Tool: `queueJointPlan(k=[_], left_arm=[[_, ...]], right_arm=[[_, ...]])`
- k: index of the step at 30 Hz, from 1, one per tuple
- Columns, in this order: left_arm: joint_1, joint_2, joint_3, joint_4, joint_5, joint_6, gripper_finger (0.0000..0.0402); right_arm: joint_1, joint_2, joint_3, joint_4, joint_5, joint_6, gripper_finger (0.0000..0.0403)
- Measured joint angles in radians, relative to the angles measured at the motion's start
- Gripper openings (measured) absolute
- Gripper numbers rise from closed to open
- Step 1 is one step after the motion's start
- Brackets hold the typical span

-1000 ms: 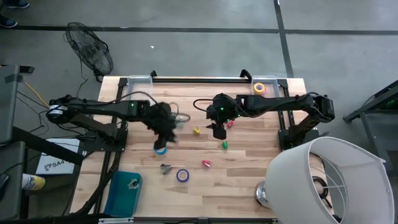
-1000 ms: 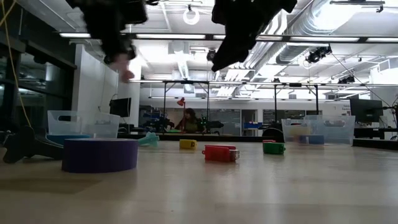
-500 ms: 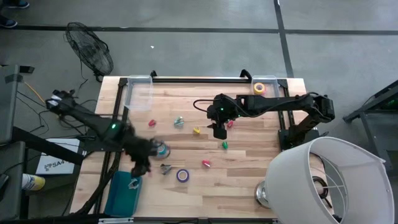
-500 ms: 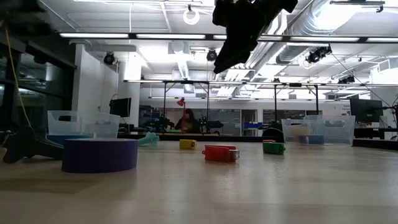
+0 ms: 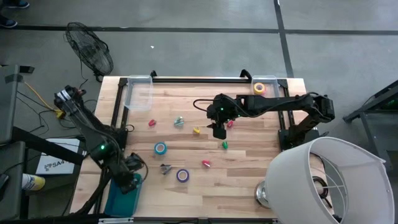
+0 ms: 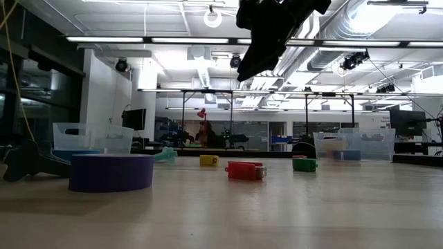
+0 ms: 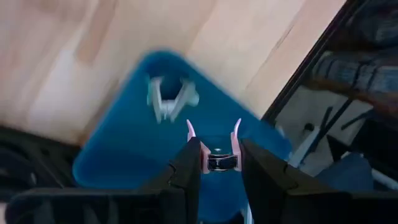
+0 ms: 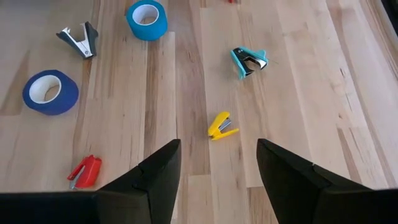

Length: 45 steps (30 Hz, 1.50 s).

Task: Pick and place Stapler, Stapler remover, tape
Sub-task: Put the pink staple remover into the blue bin, then put the top right red stapler into the left transparent bin

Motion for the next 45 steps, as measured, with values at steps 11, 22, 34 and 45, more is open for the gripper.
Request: queueJointPlan(k=[11, 22, 34, 45], left_arm=[[-0.042, 0.086, 0.000, 0.006, 0.116, -0.071, 0.0092], [-0.042, 0.112, 0.000, 0.036, 0.126, -0.069, 0.0097], [-0.042, 0.112, 0.000, 0.044, 0.148, -0.065, 0.0211], [-0.040, 0.055, 0.000, 0.010, -0.140, -0.093, 0.0218]], right_arm=[[0.002, 0.001, 0.000, 0.000, 0.000, 0.023, 0.0201], [0.003, 0.001, 0.000, -0.001, 0.000, 0.026, 0.0200], [0.003, 0.001, 0.000, -0.003, 0.000, 0.027, 0.0201], [0.003, 0.001, 0.000, -0.004, 0.042, 0.026, 0.0200]])
